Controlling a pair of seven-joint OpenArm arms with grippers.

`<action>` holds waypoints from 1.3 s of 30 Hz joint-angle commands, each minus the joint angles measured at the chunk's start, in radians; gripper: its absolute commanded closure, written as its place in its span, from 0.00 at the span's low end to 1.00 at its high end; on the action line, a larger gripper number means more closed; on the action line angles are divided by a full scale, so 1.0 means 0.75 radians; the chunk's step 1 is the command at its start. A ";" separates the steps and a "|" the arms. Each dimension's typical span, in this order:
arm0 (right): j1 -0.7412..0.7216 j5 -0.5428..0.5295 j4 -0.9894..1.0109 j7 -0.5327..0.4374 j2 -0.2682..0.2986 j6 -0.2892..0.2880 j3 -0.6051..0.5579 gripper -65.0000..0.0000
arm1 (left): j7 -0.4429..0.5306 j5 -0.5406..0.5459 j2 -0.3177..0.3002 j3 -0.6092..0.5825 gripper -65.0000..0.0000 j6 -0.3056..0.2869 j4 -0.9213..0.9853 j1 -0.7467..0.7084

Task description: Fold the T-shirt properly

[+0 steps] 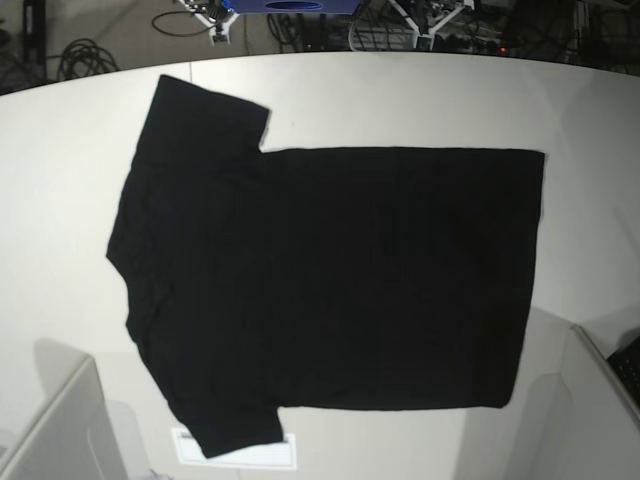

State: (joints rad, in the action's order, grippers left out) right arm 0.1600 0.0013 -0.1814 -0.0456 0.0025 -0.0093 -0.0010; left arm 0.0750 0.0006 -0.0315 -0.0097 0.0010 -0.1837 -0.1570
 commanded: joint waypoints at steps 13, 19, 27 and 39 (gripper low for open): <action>0.017 0.003 -0.001 0.005 0.002 0.005 -0.004 1.00 | -0.015 0.168 -0.035 -0.156 1.00 0.006 -0.137 -0.084; 0.017 0.003 -0.001 0.005 0.002 0.005 -0.004 1.00 | -0.009 0.178 -0.037 -0.252 1.00 0.006 -0.137 -0.086; 0.037 0.003 -0.001 0.002 0.004 0.001 -0.004 1.00 | -0.007 0.180 -0.037 -0.250 1.00 0.006 -0.139 -0.113; 0.031 0.003 -0.003 0.002 0.004 0.001 -0.004 1.00 | -0.015 0.172 -0.035 -0.262 1.00 0.010 -0.143 -0.113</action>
State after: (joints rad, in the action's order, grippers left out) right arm 0.1810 0.0017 -0.1822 -0.0444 0.0025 -0.0101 -0.0029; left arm 0.0624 0.1326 -0.0559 -0.2054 0.0036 -0.2905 -0.2329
